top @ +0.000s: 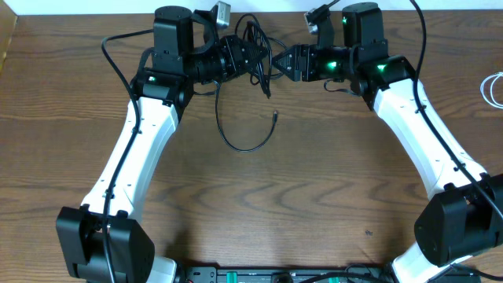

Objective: Untangle cables

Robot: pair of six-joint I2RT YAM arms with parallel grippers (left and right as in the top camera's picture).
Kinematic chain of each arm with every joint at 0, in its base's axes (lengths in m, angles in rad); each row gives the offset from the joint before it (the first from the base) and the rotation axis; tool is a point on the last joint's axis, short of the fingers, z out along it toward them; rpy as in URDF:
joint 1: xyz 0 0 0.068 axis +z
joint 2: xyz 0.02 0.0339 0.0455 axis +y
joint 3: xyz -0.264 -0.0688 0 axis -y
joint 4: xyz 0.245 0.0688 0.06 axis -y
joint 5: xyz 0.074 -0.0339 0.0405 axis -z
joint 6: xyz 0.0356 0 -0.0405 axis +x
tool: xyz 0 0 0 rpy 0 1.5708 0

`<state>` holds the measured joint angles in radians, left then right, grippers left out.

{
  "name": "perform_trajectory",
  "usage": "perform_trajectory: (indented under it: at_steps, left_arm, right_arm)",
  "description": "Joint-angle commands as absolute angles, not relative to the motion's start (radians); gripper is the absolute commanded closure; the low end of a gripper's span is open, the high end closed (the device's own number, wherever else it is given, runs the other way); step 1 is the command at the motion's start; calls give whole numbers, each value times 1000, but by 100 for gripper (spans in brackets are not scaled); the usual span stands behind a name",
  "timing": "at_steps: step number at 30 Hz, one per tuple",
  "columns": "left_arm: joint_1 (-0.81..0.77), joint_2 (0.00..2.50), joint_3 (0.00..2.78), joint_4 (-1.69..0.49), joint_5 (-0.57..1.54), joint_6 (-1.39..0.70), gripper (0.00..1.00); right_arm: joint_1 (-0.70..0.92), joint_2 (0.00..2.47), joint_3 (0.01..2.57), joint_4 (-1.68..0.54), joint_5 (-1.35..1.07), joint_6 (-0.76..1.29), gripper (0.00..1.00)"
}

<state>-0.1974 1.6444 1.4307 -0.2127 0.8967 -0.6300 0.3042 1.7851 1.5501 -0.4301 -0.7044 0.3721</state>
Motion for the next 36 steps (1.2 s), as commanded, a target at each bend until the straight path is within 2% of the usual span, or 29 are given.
perform_trajectory:
  at_steps: [1,8,13,20,30,36]
  left_arm:
    - [-195,1648,1430,-208,931,-590,93]
    - [-195,1648,1430,-249,923,-579,93]
    - [-195,1648,1430,-264,923,-576,93]
    - [-195,1648,1430,-264,924,-580,92]
    - [-196,1648,1430,-265,925,-607,92]
    - [-202,1648,1430,-265,935,-615,92]
  right_arm:
    - [309,1784,1552,-430,-748,319,43]
    - [253,1784,1552,-423,-762,305,43]
    - [189,1784,1552,-422,-918,226,44]
    - [218,1784,1552,-422,-947,200,43]
    - [293,1786,1552,-426,-858,221,45]
    - [356,1786,1550,-430,-669,301,52]
